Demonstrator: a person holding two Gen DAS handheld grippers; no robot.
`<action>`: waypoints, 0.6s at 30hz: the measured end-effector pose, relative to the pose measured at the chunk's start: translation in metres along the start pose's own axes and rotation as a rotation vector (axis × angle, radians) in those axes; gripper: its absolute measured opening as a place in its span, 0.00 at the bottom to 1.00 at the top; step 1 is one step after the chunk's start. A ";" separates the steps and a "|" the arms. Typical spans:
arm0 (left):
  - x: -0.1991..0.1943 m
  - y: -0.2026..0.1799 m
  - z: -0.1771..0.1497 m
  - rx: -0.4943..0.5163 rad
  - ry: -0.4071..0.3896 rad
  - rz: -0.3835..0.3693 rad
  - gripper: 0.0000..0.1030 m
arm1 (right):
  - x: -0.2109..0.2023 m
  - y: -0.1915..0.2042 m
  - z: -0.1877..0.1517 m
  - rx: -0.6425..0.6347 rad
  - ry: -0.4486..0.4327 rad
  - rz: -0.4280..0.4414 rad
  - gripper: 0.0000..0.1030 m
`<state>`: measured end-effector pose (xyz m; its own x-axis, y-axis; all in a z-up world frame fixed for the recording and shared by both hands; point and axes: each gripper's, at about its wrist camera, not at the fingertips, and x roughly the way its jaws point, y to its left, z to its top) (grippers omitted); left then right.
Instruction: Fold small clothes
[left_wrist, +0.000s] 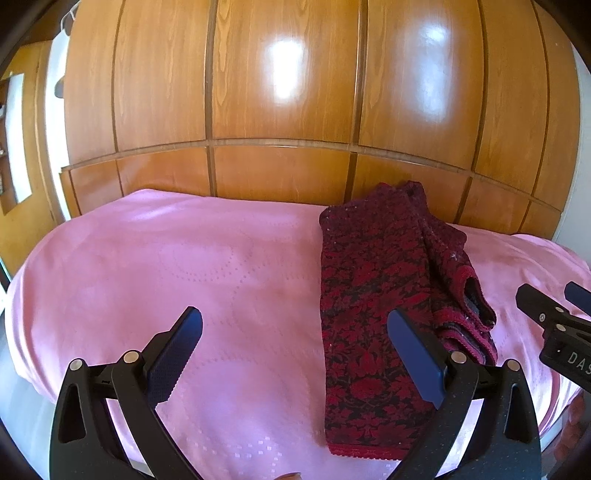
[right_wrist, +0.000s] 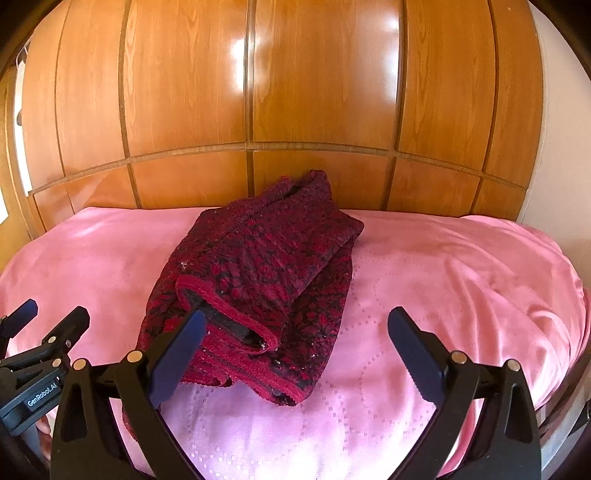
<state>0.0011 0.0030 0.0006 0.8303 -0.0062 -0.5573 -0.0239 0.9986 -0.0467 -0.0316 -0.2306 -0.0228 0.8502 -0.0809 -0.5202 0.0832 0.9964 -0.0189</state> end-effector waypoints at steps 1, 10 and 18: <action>-0.001 0.000 0.000 -0.002 -0.001 -0.001 0.96 | -0.001 0.000 0.001 0.000 -0.002 0.000 0.96; -0.003 -0.002 0.000 0.012 -0.011 0.011 0.96 | -0.005 -0.004 0.000 0.007 -0.011 0.007 0.96; 0.000 -0.008 -0.002 0.045 0.002 0.017 0.96 | 0.002 -0.014 -0.002 0.027 0.003 0.022 0.94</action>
<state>0.0004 -0.0052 -0.0009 0.8289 0.0107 -0.5594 -0.0131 0.9999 -0.0002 -0.0319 -0.2443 -0.0252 0.8506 -0.0586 -0.5225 0.0781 0.9968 0.0154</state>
